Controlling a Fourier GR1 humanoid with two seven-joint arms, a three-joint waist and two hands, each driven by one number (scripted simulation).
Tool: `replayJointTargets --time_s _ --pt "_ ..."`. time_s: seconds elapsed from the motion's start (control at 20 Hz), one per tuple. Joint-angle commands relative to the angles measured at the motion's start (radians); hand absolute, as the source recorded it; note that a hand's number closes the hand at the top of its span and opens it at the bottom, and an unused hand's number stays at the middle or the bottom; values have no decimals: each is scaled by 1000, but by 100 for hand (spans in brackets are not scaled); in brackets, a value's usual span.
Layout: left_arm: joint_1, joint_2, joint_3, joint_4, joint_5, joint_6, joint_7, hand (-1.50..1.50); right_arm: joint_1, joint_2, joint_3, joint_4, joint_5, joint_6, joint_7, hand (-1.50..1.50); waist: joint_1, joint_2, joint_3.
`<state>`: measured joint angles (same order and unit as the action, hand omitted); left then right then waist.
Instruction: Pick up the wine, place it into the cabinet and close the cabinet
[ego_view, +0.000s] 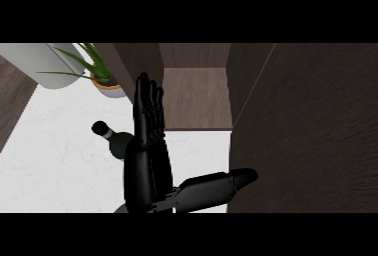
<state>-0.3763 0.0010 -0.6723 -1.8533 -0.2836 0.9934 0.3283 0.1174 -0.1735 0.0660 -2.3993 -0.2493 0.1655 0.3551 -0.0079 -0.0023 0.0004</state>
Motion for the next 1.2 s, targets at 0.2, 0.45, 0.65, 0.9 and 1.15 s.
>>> replayJointTargets --time_s 0.2,0.45,0.65,0.9,1.15 --pt "-84 -1 -29 -37 -161 121 221 -150 -62 5 9 -60 -26 -26 101 -150 7 -2 0" --pt "18 -1 1 -108 -240 60 251 -150 -38 14 15 -142 -1 -69 145 -150 8 -3 0" --pt "17 -1 1 -166 -355 42 391 -150 -52 -7 -48 -167 -73 -64 182 -150 7 -4 0" --pt "65 -1 64 -262 -449 -54 452 -150 -103 8 8 -165 7 -89 206 -150 12 -4 0" --pt "219 30 70 -382 -421 -92 422 -150 -112 2 -53 -131 -32 -76 182 -150 10 -2 0"
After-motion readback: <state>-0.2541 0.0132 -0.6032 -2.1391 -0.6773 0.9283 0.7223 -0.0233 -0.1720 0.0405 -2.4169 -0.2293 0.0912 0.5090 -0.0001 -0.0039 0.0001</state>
